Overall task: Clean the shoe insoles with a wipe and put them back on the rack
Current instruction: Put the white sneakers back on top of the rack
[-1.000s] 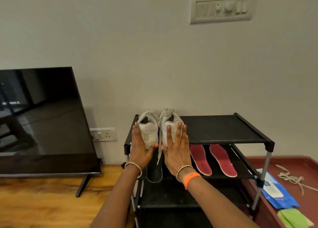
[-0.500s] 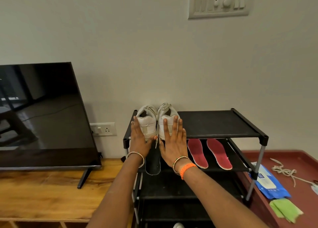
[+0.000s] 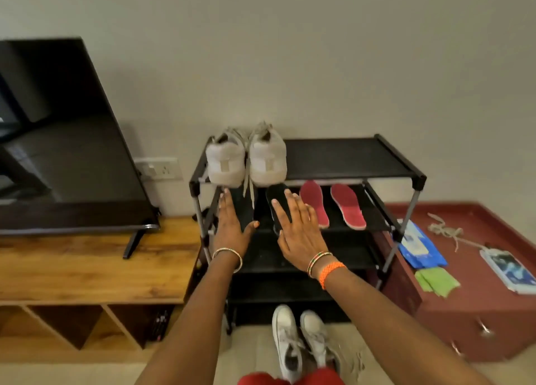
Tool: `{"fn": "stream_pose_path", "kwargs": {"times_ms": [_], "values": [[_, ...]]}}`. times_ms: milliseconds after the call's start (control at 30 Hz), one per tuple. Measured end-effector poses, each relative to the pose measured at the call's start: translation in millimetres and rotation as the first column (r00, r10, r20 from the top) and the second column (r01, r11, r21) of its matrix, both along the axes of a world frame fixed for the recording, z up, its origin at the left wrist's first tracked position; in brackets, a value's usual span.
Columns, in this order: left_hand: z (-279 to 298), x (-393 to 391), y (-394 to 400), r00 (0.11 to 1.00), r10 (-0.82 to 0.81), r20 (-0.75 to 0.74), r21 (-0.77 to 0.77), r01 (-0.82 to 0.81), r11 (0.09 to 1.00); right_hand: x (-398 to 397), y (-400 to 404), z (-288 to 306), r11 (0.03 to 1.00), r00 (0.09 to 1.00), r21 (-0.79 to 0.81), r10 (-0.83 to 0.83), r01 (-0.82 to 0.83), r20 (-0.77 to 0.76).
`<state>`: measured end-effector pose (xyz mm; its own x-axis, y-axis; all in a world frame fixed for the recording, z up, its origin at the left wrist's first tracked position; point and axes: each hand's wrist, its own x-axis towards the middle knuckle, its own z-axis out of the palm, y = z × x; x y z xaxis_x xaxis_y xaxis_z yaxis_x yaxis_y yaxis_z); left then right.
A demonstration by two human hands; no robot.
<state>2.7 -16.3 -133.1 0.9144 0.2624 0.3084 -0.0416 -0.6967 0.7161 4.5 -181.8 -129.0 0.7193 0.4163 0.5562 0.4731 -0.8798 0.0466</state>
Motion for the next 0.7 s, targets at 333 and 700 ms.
{"fn": "stream_pose_path", "kwargs": {"times_ms": [333,700], "values": [[-176.9,-33.6,-69.6,0.959,-0.125,-0.253,-0.012,0.126,0.992,-14.1,-68.1,-179.4,0.974,0.944,-0.226,-0.064,-0.012,-0.325],[-346.7,-11.3,-95.2,0.369,-0.259,-0.893,0.054,0.658,0.751,-35.7,-131.1,-366.9,0.898,0.408,-0.434,-0.422,0.07,-0.809]]}}
